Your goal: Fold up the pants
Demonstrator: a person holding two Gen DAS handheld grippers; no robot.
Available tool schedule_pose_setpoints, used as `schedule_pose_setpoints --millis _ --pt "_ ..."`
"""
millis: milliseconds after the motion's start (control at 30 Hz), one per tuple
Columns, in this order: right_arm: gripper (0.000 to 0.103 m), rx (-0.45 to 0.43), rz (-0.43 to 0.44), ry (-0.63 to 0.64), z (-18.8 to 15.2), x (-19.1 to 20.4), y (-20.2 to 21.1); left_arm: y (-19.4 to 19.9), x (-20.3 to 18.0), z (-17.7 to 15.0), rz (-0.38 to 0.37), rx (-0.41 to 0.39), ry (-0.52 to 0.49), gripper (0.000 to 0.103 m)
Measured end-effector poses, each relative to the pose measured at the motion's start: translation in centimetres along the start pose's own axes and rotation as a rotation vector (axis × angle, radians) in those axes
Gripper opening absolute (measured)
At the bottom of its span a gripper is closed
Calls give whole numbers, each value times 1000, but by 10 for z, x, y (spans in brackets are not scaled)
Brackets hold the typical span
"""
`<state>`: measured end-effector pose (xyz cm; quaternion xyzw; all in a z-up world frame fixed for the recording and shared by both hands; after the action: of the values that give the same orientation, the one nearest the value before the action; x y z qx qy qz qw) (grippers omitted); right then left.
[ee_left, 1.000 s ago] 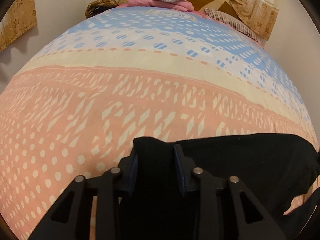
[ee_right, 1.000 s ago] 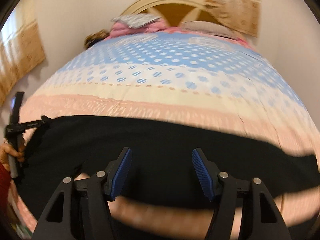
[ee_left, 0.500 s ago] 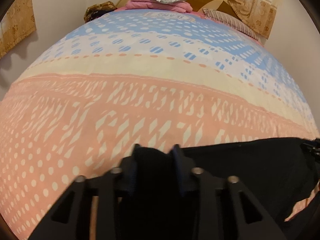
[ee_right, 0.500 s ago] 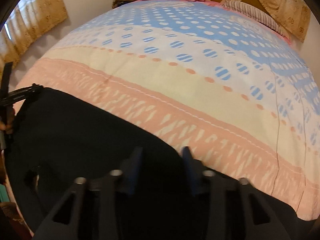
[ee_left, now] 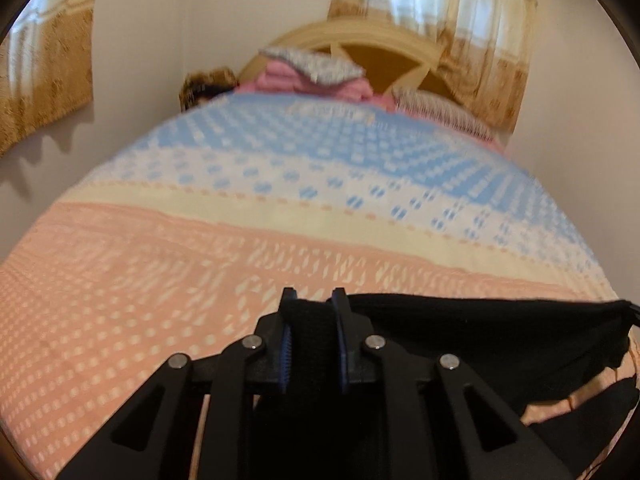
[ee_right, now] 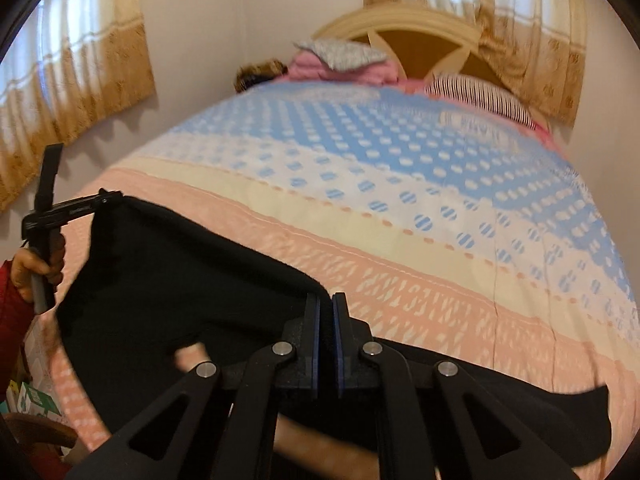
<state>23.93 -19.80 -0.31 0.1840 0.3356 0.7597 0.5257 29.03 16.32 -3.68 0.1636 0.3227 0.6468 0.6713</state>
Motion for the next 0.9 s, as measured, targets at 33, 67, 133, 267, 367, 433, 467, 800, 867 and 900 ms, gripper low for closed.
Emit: schedule_pose_setpoints --millis 33,67,133,267,367,433,467,800,867,900 --pt "5 -18 -5 6 -5 9 14 15 2 -3 -12 -26 1 19" --pt "5 -29 -7 9 -9 15 24 25 4 -6 -16 -37 1 19" --pt "5 -57 -16 16 -23 30 45 46 8 -18 -26 -62 -1 19" --pt "5 -78 -50 44 -56 56 70 72 15 -51 -27 -94 -15 19" --pt "5 -72 -63 36 -86 72 76 82 21 -73 -21 -105 -26 19" --pt "5 -62 -72 33 -105 79 73 85 24 -90 -19 -107 -33 19" --pt "5 -53 -72 31 -115 83 72 85 26 -97 -15 -107 -38 20" --pt "7 50 -107 45 -179 106 36 71 73 -146 72 -3 24 81" --pt "8 61 -92 33 -184 104 34 78 83 -144 68 10 41 95" --pt "8 71 -84 27 -186 104 33 81 84 -146 71 8 39 96"
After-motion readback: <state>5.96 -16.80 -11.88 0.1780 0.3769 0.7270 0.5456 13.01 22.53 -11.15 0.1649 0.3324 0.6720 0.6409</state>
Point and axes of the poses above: each gripper's, at about its wrist camera, not at the fingertips, and y roughly against the way its jaws point, x to its left, z to its top, the point moved 8 cm from there along -y, roughly the way its jaws point, and after that the axes turned 6 degrees about y, right-handed, at the moved point
